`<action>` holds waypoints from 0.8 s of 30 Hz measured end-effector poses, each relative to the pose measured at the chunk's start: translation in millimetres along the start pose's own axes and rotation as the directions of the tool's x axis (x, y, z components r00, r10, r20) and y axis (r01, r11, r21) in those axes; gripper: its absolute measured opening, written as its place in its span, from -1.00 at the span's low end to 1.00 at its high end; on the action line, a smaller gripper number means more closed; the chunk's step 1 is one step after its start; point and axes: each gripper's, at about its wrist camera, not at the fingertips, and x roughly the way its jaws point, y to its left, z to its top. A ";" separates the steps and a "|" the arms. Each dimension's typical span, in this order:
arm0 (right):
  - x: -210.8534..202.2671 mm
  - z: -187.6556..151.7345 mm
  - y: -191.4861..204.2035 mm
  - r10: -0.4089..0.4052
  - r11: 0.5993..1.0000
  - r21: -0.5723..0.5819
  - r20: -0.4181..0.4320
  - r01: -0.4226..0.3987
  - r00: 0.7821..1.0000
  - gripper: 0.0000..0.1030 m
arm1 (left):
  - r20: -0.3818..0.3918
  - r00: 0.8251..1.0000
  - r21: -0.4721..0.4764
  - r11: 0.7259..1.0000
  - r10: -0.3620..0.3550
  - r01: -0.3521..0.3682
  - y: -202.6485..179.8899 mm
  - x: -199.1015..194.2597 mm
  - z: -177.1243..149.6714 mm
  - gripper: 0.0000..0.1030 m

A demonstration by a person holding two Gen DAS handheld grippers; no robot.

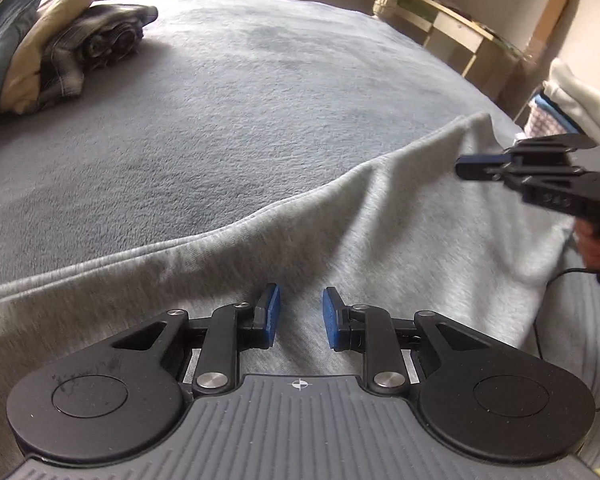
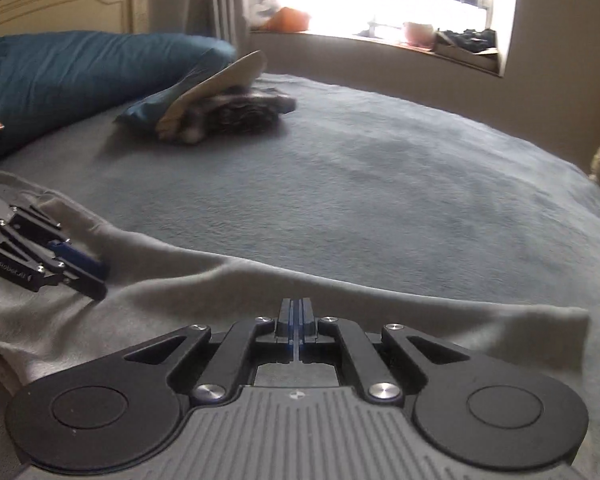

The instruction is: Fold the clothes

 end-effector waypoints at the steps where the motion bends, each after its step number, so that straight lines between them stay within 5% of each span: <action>1: 10.2 -0.1 -8.2 -0.004 1.000 0.018 -0.025 0.004 1.000 -1.00 | 0.004 1.000 -0.006 1.000 -0.001 0.001 0.8 -0.4 -1.2 -0.56; 4: 27.8 -10.2 -76.5 -0.051 0.963 0.260 -0.061 0.065 0.997 -1.00 | 0.008 1.000 -0.031 0.999 -0.012 0.012 4.0 -1.4 -2.0 -0.56; 7: 23.8 -29.8 -154.7 -0.128 0.849 0.514 -0.019 0.119 0.992 -1.00 | 0.006 1.000 -0.055 0.998 -0.030 0.030 7.8 -1.4 -1.2 -0.56; 11: 9.9 -52.3 -212.8 -0.222 0.707 0.693 0.029 0.140 0.975 -1.00 | 0.009 0.999 -0.078 0.996 -0.042 0.043 11.0 -0.5 -1.7 -0.55; 14: -8.9 -57.6 -209.9 -0.223 0.689 0.718 0.076 0.102 0.972 -0.98 | 0.011 0.999 -0.097 0.994 -0.042 0.043 12.3 0.3 -0.7 -0.55; 17: -10.0 -62.5 -198.7 -0.104 0.678 0.735 0.091 0.004 0.990 -0.98 | 0.006 0.999 -0.114 0.993 -0.039 0.039 14.4 1.9 0.9 -0.55; 21: 2.8 -63.1 -207.1 -0.192 0.654 0.747 0.008 0.122 0.981 -0.97 | -0.009 1.000 -0.134 0.991 -0.017 0.016 13.1 1.8 5.4 -0.55; 24: -7.7 -49.4 -204.9 -0.121 0.641 0.766 0.148 -0.036 0.982 -0.93 | -0.014 0.999 -0.153 0.987 0.043 -0.045 9.2 -6.2 7.6 -0.55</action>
